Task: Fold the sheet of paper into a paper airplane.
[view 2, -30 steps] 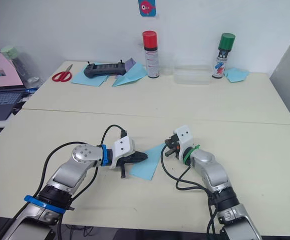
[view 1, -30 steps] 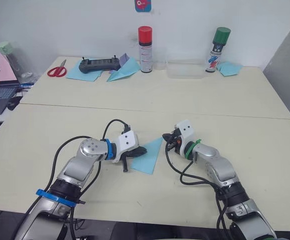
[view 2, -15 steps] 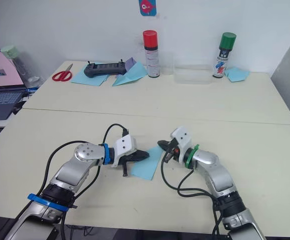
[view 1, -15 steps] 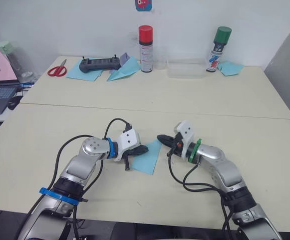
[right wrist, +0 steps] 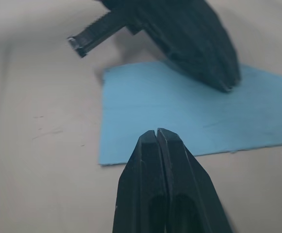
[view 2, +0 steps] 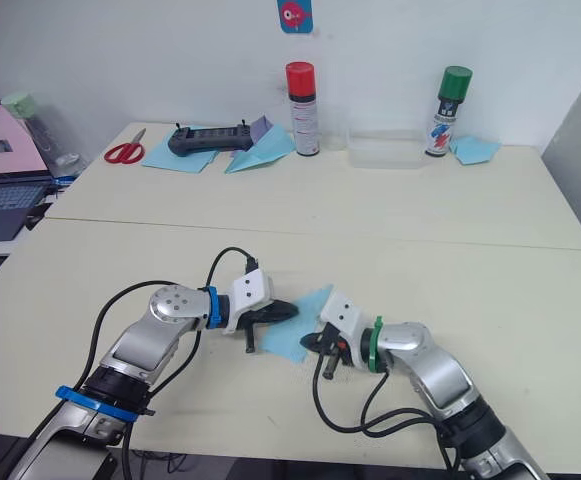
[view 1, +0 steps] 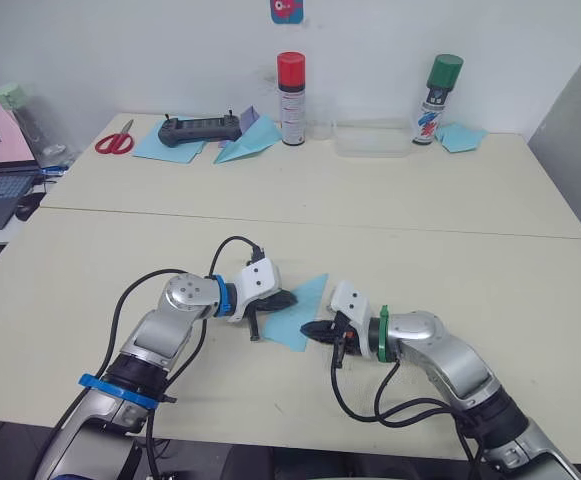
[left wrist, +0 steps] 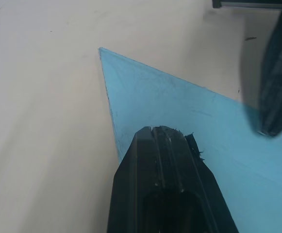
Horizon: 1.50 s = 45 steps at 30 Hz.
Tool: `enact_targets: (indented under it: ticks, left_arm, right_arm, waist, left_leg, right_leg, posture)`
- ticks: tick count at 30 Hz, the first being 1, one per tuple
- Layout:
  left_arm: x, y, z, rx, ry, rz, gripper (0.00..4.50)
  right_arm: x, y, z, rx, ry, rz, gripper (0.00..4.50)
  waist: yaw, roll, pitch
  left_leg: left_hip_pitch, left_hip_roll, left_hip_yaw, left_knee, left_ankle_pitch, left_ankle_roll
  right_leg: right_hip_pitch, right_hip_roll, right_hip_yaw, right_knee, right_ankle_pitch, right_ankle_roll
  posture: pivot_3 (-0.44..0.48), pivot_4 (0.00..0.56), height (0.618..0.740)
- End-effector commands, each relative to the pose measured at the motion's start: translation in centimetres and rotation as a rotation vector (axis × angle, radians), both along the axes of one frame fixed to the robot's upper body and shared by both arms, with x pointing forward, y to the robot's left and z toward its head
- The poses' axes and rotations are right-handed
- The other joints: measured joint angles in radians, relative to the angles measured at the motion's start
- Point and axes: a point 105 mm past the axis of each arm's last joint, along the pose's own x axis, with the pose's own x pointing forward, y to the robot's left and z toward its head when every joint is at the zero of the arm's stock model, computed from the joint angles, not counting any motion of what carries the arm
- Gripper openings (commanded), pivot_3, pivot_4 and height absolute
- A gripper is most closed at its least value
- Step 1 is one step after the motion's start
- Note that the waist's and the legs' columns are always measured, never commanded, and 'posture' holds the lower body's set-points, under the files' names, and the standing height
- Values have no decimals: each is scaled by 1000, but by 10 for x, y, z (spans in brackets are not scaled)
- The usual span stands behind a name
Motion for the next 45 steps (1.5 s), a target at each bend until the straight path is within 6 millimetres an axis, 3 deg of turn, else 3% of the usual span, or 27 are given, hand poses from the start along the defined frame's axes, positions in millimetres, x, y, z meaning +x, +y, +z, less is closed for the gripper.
enact_targets:
  ticks: [1, 4, 6, 9, 12, 15, 18, 21, 25, 29, 32, 37, 45]
  left_arm:
    - [-1, 9, -18, 78, 63, 29, 0]
    - [0, 8, -16, 79, 64, 24, 0]
    - [1, 7, -15, 77, 65, 23, 0]
    - [3, 5, -9, 32, 79, 37, 0]
    - [6, 5, -6, 19, 81, 50, 0]
    - [7, 5, -8, 14, 83, 56, 0]
    - [8, 3, -9, -4, 84, 71, 0]
    - [12, 3, -5, -36, 80, 90, 0]
    - [24, 11, 25, -158, 72, 145, 0]
    - [18, 33, 46, -127, 90, 72, 1014]
    - [19, 46, 50, -33, 41, 3, 1985]
    - [29, 49, 44, 112, -133, -114, 3590]
    - [38, 26, 36, 165, -263, -277, 3590]
  right_arm:
    - [-36, 1, -24, -64, 170, 155, 16]
    - [-44, -2, -24, -71, 187, 208, 16]
    - [-38, -7, -18, -62, 163, 190, 16]
    - [-14, -14, 13, 43, 81, 99, 16]
    - [-4, -15, 45, 162, 66, 52, 16]
    - [8, -9, 60, 200, 33, 3, 16]
    - [29, -6, 49, 151, -32, -98, 16]
    - [45, -13, 21, 49, -73, -182, 16]
    - [47, -18, -1, -39, -82, -186, 16]
    - [44, -19, -6, -50, -82, -169, 0]
    - [44, -20, -6, -47, -82, -167, 0]
    - [44, -22, -2, -23, -76, -179, 0]
    - [41, -27, 7, 8, -62, -207, 0]
  waist:
    - [0, 0, 0]
    - [0, 0, 0]
    - [1, 0, 0]
    - [2, -1, 1]
    - [2, -2, 2]
    - [-4, -2, 3]
    - [-6, -2, 3]
    - [-1, -2, 3]
    - [-9, -2, 4]
    - [-13, -3, 5]
    - [-13, -3, 5]
    - [-8, -3, 5]
    - [-1, -3, 5]
  left_leg:
    - [0, 0, 0, 0, 0, 0]
    - [0, 0, 0, 0, 0, 0]
    - [0, 0, 0, 0, 0, 0]
    - [-1, 0, 0, 0, 0, 0]
    - [-2, 0, 0, 0, 0, 0]
    - [-2, 0, 0, 0, 0, 0]
    - [-2, 0, 0, -1, 0, 0]
    - [-3, 0, 0, -1, 0, 0]
    - [-6, 0, 0, 0, 0, 0]
    - [-6, 1, -1, -1, 0, 0]
    - [-7, 1, -1, -1, 0, 0]
    - [-7, 1, -1, -1, 0, 0]
    - [-17, 0, -1, 0, 0, 0]
  right_leg:
    - [0, 0, 0, 0, 0, 0]
    - [0, 0, 0, 0, 0, 0]
    - [0, 0, 0, -1, 0, 0]
    - [0, 0, 0, -1, 0, 0]
    - [-1, 0, 0, -1, 0, 1]
    - [-1, 0, 0, 0, 1, 2]
    - [-2, 0, -1, 0, 1, 2]
    - [-3, 0, -1, -1, 1, 2]
    - [-6, 0, -1, -1, 1, 2]
    - [-6, 1, -2, 0, 1, 2]
    - [-7, 1, -2, 0, 1, 2]
    - [-7, 1, -2, -1, 1, 2]
    - [-15, 1, -2, 0, 1, 2]
  posture:
    - [0, 150, 740]
    - [0, 150, 740]
    - [0, 150, 740]
    - [0, 150, 740]
    - [0, 150, 740]
    - [0, 150, 740]
    - [0, 150, 740]
    - [0, 150, 740]
    - [0, 150, 740]
    - [0, 150, 740]
    - [0, 150, 740]
    - [0, 150, 740]
    - [0, 150, 740]
